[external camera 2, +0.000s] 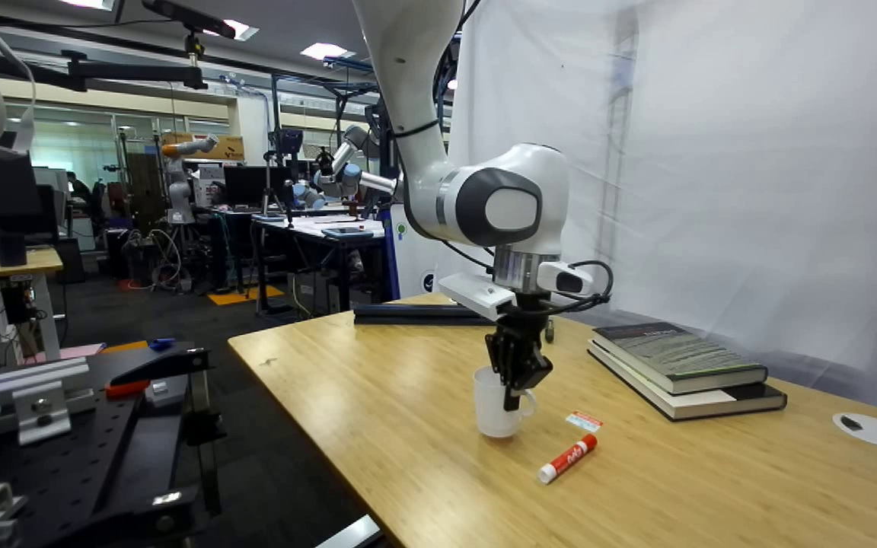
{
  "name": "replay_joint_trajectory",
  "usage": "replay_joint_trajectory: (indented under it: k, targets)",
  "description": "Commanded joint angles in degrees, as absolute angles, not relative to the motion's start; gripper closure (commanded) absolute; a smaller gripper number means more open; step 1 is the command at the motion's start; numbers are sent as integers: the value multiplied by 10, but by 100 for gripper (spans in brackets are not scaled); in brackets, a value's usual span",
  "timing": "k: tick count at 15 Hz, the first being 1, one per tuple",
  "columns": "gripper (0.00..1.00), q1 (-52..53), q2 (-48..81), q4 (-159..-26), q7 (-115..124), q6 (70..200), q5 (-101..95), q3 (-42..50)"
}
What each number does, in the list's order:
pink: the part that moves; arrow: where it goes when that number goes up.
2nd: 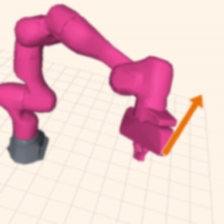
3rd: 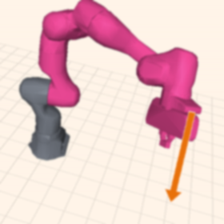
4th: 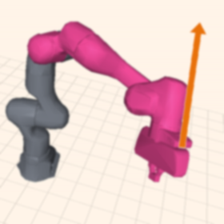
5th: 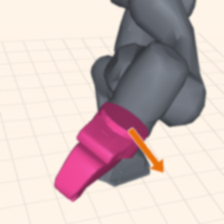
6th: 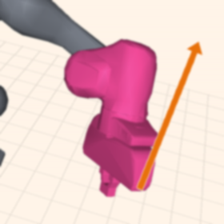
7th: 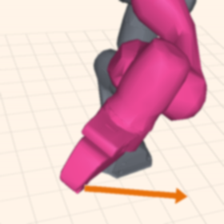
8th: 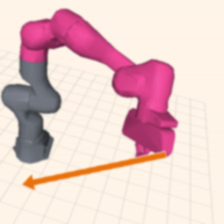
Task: Move the white mug to the right side of the table
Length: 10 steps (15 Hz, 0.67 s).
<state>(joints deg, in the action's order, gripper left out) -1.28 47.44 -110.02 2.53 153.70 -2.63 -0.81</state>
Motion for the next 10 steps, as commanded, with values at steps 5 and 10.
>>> replay_joint_trajectory:
  k: [5,10]
  targets:
    - [99,-23,485,-1084,5,1525,-10,-17]
    - [72,-23,492,-1079,6,1518,-9,-17]
